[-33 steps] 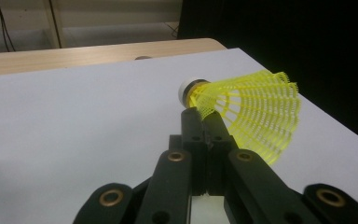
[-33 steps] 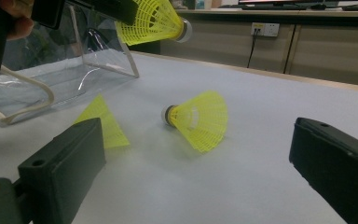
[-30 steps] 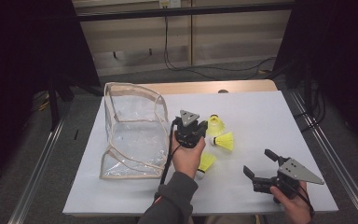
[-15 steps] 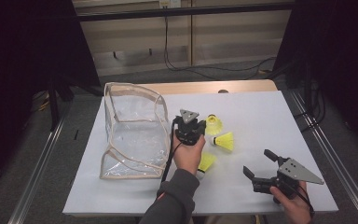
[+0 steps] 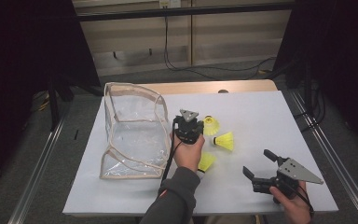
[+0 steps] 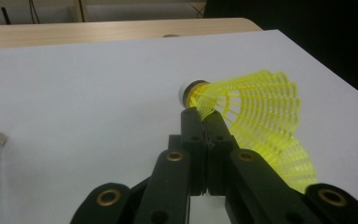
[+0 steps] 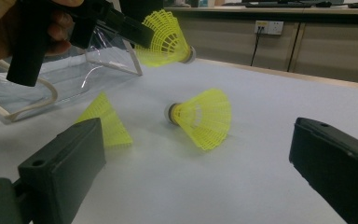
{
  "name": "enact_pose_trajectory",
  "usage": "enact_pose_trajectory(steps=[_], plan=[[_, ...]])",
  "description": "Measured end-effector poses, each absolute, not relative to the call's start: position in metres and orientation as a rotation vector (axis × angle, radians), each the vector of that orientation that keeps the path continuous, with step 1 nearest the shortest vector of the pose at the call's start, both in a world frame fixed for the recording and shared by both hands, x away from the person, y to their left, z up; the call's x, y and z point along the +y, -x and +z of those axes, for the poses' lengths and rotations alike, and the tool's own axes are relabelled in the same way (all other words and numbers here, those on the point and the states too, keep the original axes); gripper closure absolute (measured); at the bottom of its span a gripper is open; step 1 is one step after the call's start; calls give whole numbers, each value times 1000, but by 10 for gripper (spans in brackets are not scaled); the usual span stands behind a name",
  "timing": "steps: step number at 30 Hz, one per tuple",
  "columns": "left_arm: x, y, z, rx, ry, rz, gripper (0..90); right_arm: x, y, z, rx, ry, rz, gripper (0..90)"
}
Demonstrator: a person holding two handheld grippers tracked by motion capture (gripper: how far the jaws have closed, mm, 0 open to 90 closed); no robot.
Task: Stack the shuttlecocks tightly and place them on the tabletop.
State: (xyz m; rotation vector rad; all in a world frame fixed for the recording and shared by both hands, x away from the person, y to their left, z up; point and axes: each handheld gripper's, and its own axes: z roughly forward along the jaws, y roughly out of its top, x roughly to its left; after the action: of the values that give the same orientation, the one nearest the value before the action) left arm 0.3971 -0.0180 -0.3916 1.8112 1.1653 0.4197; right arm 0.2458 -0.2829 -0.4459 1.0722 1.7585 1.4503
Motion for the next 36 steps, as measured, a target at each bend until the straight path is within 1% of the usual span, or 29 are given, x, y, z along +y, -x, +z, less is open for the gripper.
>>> enact_pose_trajectory(steps=[8, 20, 28, 36], plan=[[-19, -402, -398, 1161, -1820, 414, 888, -283, -246, -446, 1758, -1071, 1454, 26], [-17, -408, -406, 1157, -1881, 451, 881, -284, -246, -446, 1759, -1076, 1453, 26], [-17, -412, -409, 1161, -1882, 472, 869, -284, -245, -446, 1758, -1075, 1456, 26], [-20, -416, -411, 1144, -1850, 490, 851, -284, -245, -446, 1758, -1074, 1456, 26]])
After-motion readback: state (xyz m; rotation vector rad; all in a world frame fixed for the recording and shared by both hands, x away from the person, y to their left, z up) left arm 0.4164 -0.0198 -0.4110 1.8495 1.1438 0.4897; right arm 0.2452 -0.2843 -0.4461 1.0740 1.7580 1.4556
